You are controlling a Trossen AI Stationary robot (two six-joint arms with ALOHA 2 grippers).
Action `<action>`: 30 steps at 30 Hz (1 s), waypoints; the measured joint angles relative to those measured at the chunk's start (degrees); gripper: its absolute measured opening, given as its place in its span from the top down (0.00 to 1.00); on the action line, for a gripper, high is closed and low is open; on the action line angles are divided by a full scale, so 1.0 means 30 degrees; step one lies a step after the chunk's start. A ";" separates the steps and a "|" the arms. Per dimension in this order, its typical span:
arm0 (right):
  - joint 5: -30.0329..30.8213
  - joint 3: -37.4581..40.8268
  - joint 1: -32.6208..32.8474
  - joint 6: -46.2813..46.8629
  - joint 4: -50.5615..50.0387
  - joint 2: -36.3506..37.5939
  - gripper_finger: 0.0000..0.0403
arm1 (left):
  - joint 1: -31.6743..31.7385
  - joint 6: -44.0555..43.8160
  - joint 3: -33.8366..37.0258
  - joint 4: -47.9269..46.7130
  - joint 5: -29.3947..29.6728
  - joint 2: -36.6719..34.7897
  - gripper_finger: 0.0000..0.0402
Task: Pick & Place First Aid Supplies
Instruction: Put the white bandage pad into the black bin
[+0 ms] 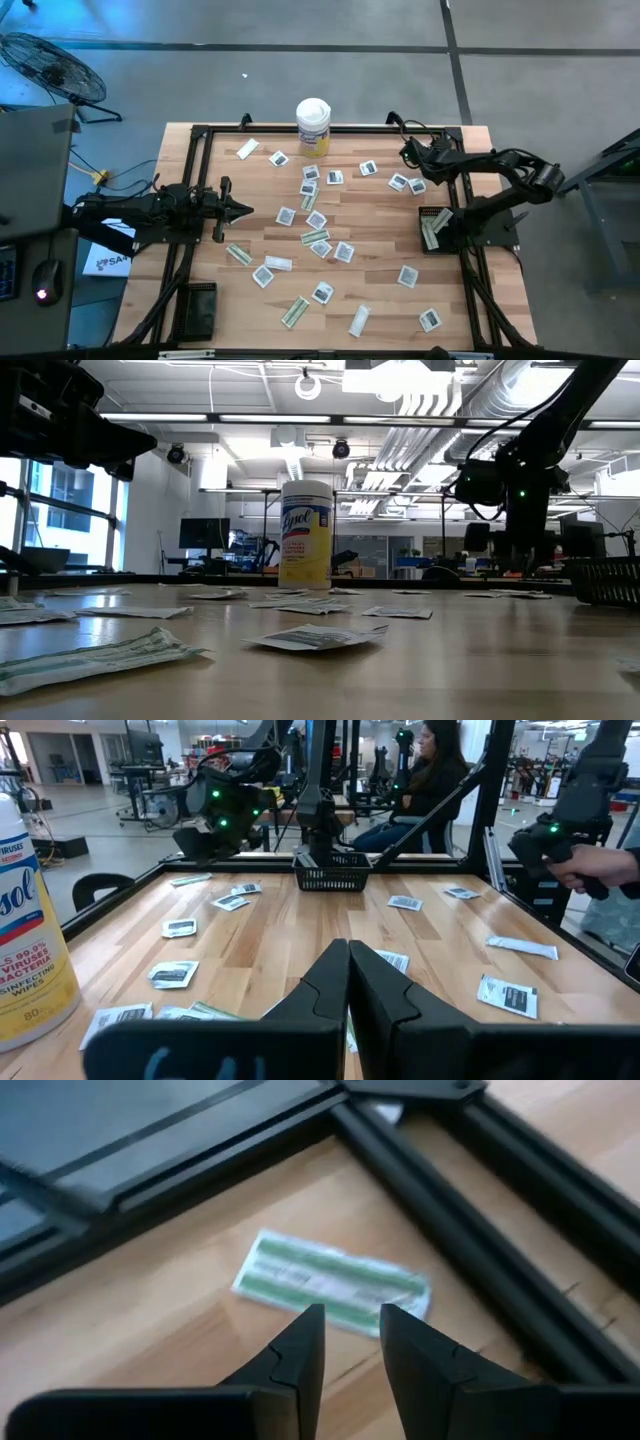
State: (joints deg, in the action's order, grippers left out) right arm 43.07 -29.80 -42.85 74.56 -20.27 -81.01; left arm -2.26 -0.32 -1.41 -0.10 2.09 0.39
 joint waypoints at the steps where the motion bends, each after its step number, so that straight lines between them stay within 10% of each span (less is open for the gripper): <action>1: 0.0013 0.0000 -0.0173 -0.0006 0.0013 -0.0012 0.78 | 0.0003 -0.0003 0.0000 0.0000 0.0000 -0.0002 1.00; 19: -0.0344 -0.0095 -0.1239 -0.0807 0.2521 -0.4201 0.80 | 0.0000 -0.0006 -0.0006 0.0000 -0.0007 -0.0001 1.00; 30: -0.3745 -0.0022 0.2689 -0.2718 0.2564 -0.2040 0.79 | 0.0007 0.0000 0.0000 0.0000 -0.0015 -0.0002 1.00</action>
State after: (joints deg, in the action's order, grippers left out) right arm 31.84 -29.87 -34.79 66.41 -12.58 -87.13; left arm -2.24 -0.32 -1.41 -0.10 2.04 0.38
